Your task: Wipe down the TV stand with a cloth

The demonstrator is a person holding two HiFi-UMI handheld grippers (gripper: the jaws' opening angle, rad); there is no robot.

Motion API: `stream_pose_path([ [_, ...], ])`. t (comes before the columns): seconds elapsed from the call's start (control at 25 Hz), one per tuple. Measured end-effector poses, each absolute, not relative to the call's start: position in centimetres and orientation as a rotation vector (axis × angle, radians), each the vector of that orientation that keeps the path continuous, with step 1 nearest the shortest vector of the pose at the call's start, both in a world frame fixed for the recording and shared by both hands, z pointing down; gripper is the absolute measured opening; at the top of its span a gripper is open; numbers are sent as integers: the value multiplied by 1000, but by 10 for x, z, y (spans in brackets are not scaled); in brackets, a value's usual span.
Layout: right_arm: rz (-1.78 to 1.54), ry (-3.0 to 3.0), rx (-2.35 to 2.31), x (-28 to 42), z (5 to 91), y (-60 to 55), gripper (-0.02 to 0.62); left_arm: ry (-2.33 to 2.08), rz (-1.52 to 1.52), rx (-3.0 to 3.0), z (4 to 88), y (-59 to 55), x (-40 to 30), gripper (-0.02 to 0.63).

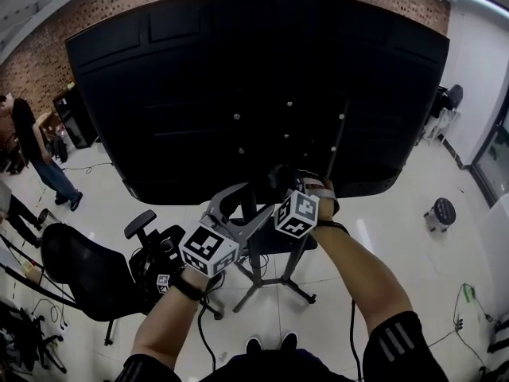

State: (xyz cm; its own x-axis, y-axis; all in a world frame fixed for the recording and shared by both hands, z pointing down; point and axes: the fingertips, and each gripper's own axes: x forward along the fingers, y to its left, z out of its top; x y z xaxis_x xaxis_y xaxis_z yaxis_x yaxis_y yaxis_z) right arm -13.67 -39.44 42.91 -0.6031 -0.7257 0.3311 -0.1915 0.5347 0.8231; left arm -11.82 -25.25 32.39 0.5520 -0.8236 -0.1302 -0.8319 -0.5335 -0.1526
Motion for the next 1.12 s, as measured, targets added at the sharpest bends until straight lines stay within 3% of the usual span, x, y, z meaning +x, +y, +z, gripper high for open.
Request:
stream_pose_path([
  [0.4,-869,-2482,733,-110,365,-352,29,1397,87,-2591,318,-248,-105,278],
  [0.84,-1069,-2566,877,-14,229,-336,31,1219,148,-2513,235,-246,-34,279],
  [1.12,-978,-2525,877,14,224,-372,32,1140,138,-2486,215,-263,7,282],
])
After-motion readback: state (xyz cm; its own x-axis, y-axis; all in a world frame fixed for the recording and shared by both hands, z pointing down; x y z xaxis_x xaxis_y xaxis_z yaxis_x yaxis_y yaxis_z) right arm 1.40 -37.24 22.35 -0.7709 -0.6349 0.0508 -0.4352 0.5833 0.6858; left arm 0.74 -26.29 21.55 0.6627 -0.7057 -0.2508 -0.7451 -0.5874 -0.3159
